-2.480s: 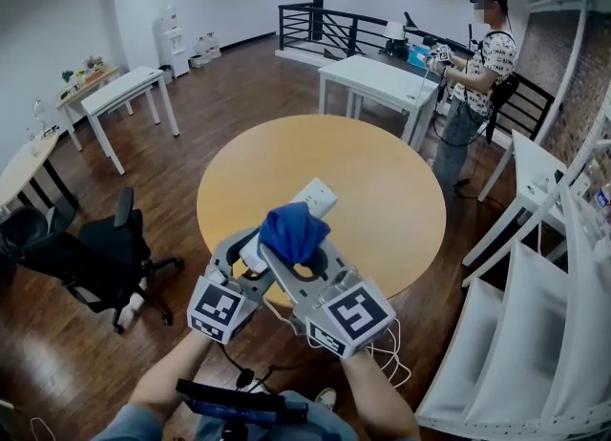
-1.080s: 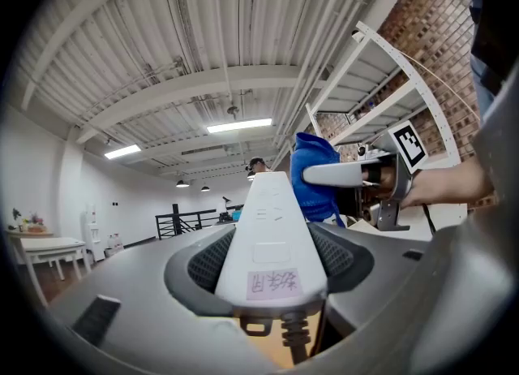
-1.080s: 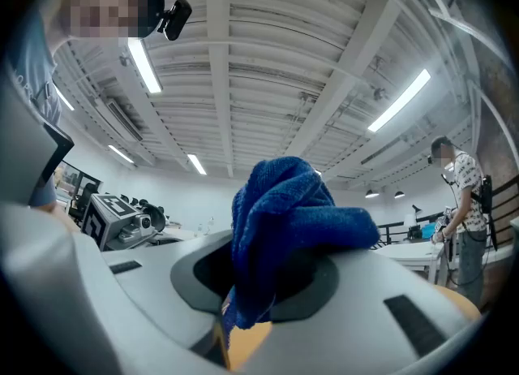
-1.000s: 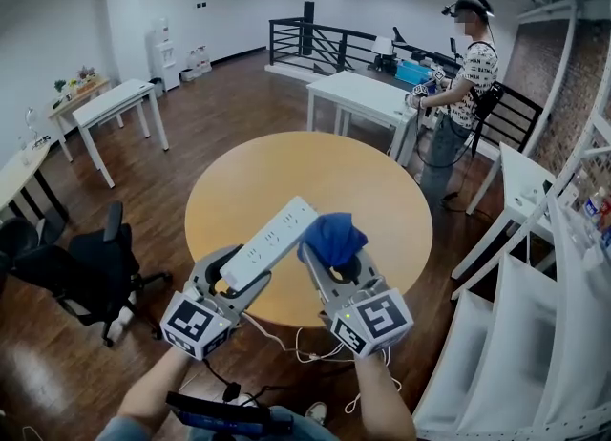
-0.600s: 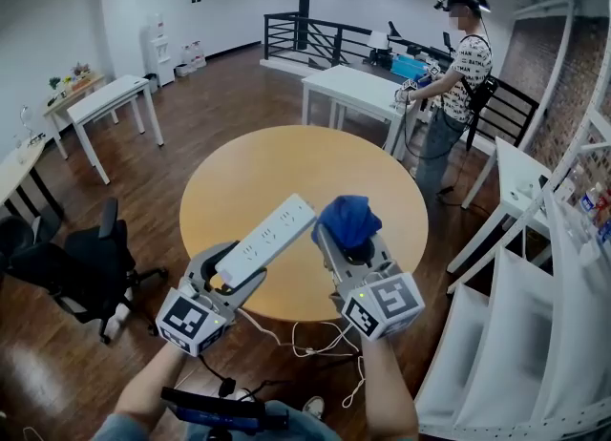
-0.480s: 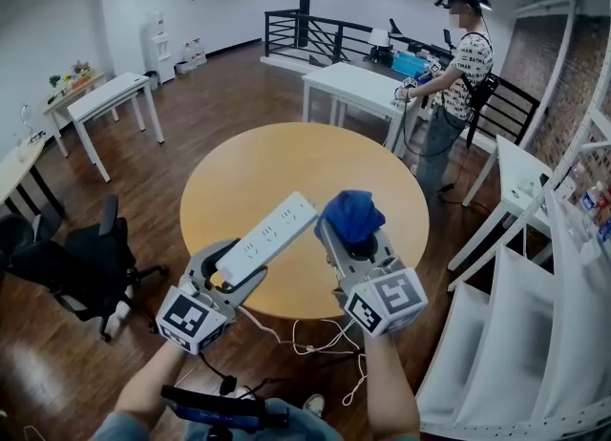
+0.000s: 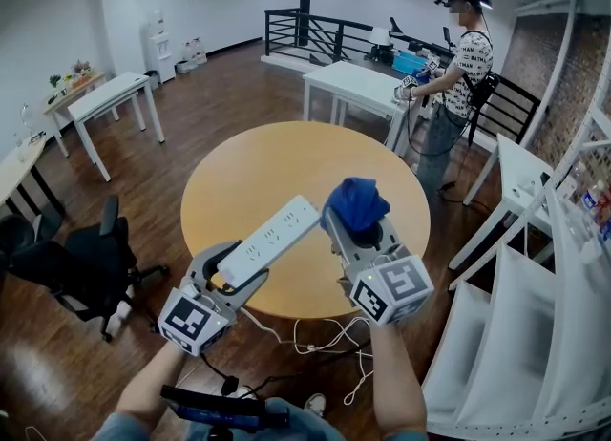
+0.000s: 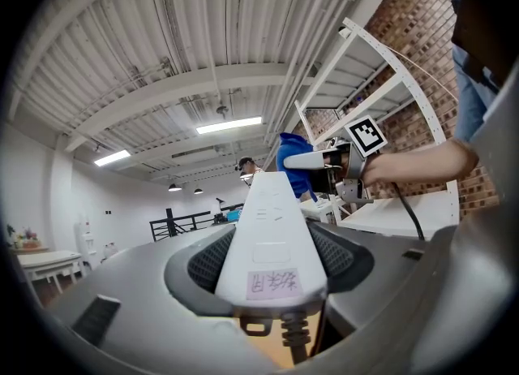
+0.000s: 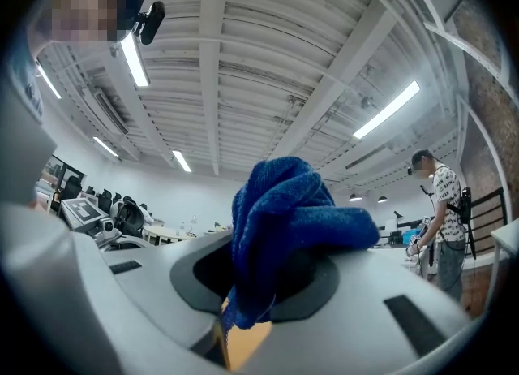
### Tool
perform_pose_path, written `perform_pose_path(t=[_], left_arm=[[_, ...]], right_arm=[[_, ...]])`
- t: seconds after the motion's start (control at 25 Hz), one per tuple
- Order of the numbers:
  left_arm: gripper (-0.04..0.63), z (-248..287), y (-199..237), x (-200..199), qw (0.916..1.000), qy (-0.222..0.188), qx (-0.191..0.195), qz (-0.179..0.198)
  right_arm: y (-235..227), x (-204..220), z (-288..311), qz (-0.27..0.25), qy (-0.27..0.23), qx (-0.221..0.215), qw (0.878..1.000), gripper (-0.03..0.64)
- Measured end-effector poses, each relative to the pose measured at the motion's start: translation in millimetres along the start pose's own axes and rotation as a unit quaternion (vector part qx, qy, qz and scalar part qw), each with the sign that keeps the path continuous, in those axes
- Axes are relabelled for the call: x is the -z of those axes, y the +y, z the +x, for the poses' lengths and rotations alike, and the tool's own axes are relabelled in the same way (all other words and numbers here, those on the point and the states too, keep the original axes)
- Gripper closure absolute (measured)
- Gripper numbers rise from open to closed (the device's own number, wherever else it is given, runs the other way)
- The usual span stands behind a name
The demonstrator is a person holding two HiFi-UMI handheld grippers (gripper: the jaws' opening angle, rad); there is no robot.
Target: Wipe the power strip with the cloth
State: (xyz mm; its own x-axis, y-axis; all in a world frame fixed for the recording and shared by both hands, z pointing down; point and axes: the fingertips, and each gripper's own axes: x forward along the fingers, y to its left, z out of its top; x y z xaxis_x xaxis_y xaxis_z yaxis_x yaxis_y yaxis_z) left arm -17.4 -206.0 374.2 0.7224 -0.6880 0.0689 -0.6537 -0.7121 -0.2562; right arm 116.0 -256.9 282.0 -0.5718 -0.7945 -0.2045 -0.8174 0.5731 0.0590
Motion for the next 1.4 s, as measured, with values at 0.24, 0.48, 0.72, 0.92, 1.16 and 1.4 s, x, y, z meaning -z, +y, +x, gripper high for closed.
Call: perform_pose_path(t=[0.24,0.48,0.72,0.92,1.16,1.4], left_arm=[[0.318,0.7,-5.1,0.3,0.9999,0.002,0.003,0.011],[0.318,1.5,-9.8,0.7,0.9996,0.007,0.007,0.026],[0.318,0.8,-14.8,2.3,0.9988,0.015,0.008,0.047],[0.318,-0.1,-16.2,4.8,0.9980,0.020,0.009,0.059],[0.318,0.0,-18.1,5.6,0.9970,0.026,0.009,0.072],[0.318,2.7,-20.7,10.8,0.9955,0.036,0.011,0.086]], right_arm=[[-3.8,-6.9,9.4,-0.012,0.010,-0.008,1.000,0.529],[-3.5,-12.6,22.9,-0.011,0.019,-0.018,1.000,0.529],[-2.9,-15.1,34.4,-0.005,0.031,-0.028,0.999,0.529],[3.8,-11.3,47.0,-0.006,0.048,-0.042,0.998,0.529],[10.3,-10.1,54.0,-0.008,0.059,-0.050,0.997,0.529],[12.9,-10.5,59.9,-0.010,0.063,-0.053,0.997,0.529]])
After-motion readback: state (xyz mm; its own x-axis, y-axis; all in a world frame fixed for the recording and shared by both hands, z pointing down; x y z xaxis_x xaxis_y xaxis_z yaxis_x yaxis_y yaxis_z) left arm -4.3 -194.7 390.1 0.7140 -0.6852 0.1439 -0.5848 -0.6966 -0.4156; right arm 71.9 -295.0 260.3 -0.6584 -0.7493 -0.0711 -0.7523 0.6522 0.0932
